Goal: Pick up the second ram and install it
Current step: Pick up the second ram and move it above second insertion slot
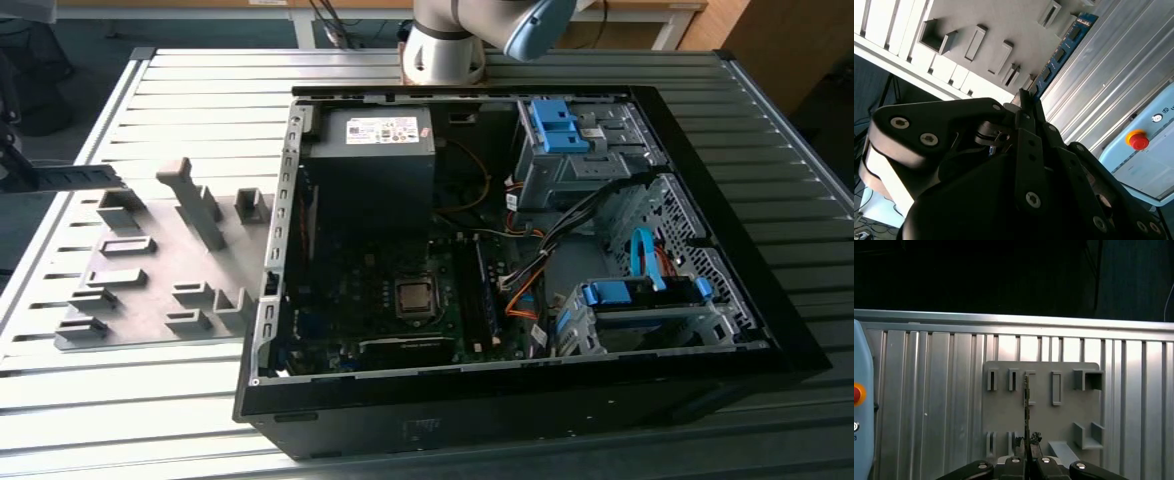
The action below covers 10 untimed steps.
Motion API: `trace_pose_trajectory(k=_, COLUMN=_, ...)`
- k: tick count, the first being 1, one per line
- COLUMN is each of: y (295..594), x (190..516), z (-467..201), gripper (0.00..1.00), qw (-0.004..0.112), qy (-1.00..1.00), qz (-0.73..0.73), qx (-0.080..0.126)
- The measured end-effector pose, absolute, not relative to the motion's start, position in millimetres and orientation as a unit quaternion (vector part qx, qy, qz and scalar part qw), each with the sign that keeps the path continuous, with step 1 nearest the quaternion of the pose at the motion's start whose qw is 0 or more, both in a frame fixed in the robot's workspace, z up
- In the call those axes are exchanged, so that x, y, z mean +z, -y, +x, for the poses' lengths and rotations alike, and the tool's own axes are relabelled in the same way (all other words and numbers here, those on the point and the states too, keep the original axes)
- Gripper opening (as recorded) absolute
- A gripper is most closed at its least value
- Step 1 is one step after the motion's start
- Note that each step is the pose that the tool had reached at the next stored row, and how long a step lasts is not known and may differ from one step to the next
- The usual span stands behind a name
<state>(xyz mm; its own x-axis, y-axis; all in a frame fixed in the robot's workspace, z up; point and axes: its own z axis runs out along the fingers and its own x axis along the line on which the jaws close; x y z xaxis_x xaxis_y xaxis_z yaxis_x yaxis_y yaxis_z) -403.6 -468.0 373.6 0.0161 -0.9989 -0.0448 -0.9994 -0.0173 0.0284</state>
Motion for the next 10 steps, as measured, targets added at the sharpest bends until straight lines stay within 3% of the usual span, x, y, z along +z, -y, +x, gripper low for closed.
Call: trace_pose_trajectory(k=10, y=467, x=391, z=-404, gripper=0.14, qw=0.006, qy=-0.701, qz=-0.713, qx=0.026)
